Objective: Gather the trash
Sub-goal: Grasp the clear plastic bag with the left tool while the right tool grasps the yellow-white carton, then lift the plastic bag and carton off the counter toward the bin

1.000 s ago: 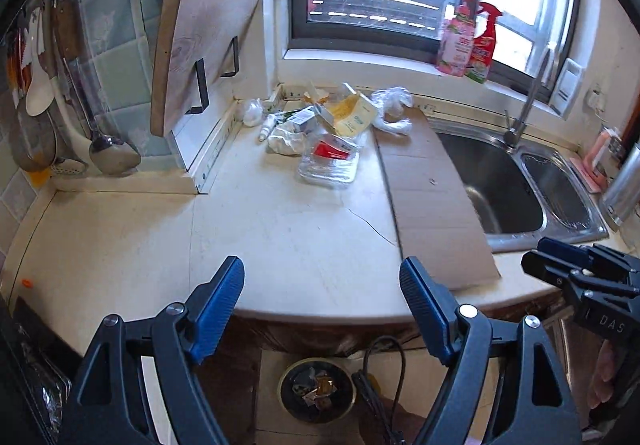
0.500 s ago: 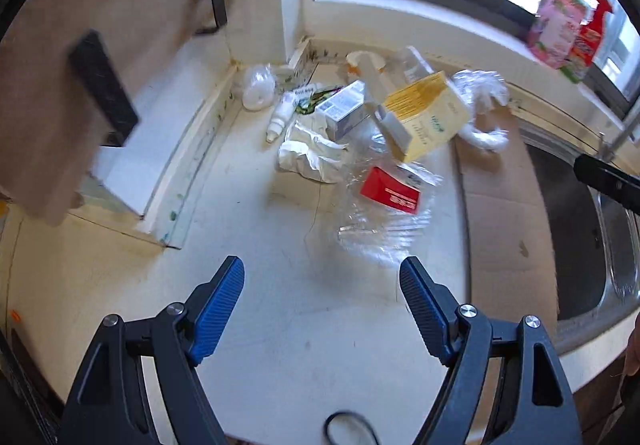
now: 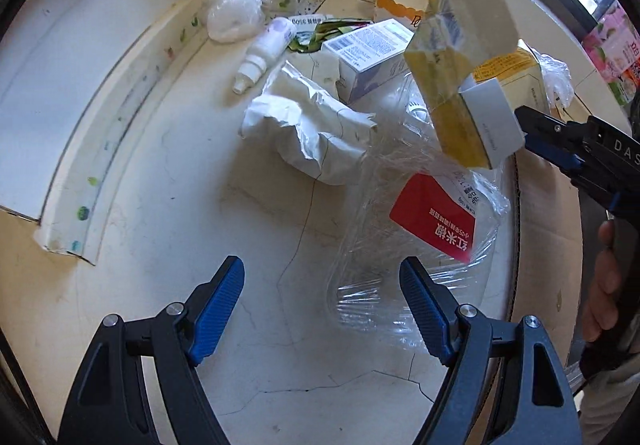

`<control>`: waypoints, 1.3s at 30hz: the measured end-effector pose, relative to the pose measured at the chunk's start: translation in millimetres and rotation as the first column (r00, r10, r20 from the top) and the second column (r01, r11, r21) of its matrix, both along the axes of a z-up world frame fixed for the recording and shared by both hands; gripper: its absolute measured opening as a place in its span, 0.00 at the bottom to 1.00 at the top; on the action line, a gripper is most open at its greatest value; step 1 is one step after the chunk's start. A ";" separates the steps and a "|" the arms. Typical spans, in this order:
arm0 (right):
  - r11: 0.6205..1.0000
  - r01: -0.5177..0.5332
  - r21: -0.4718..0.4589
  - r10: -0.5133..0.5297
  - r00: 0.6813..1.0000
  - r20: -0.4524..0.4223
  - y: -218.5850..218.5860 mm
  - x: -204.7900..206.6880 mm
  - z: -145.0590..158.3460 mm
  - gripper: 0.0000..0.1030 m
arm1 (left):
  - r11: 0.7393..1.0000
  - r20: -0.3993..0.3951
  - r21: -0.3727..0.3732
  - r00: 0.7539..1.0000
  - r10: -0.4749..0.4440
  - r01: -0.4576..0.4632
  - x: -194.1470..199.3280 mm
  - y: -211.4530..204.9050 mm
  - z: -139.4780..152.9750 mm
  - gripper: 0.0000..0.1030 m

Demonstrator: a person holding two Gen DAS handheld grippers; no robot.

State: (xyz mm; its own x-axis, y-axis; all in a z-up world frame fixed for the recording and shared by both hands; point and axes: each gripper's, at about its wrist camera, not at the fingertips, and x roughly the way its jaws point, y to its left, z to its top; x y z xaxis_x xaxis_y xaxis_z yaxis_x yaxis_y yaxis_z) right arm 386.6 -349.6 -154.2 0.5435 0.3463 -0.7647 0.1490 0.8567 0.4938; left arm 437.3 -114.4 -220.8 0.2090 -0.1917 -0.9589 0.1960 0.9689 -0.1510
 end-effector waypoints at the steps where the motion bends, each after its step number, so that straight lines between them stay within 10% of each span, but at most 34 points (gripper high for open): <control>1: 1.000 0.002 0.005 -0.002 1.000 0.007 -0.7 1.5 -1.0 0.41 | 1.000 -0.008 -0.011 1.000 0.001 -0.001 2.1 0.5 -3.8 0.76; 7: 1.000 -0.010 -0.006 0.011 0.997 0.080 5.8 3.9 2.2 0.41 | 0.998 0.004 -0.062 1.000 -0.013 0.013 5.0 -2.6 -10.6 0.71; 11: 1.000 0.010 -0.017 -0.008 0.992 0.126 9.0 2.5 9.7 0.41 | 0.994 0.007 -0.107 1.000 -0.025 0.026 2.9 -6.4 -10.5 0.35; 18: 0.989 0.017 -0.146 0.013 0.979 0.203 22.5 -7.7 30.6 0.40 | 0.992 0.061 -0.127 0.998 0.027 -0.019 -9.9 2.2 3.6 0.11; 39: 0.999 -0.025 -0.035 0.034 0.959 0.280 25.5 -73.7 81.2 0.39 | 0.994 0.200 -0.066 0.975 0.100 -0.089 -147.8 73.9 107.7 0.06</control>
State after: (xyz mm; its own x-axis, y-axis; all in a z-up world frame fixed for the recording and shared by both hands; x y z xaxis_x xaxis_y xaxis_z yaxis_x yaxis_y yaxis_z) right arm 312.9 -324.1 -73.0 0.7274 0.3442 -0.5937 -0.0171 0.8740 0.4857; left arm 289.6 -40.5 -113.2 0.4172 -0.2143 -0.8832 0.1363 0.9756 -0.1723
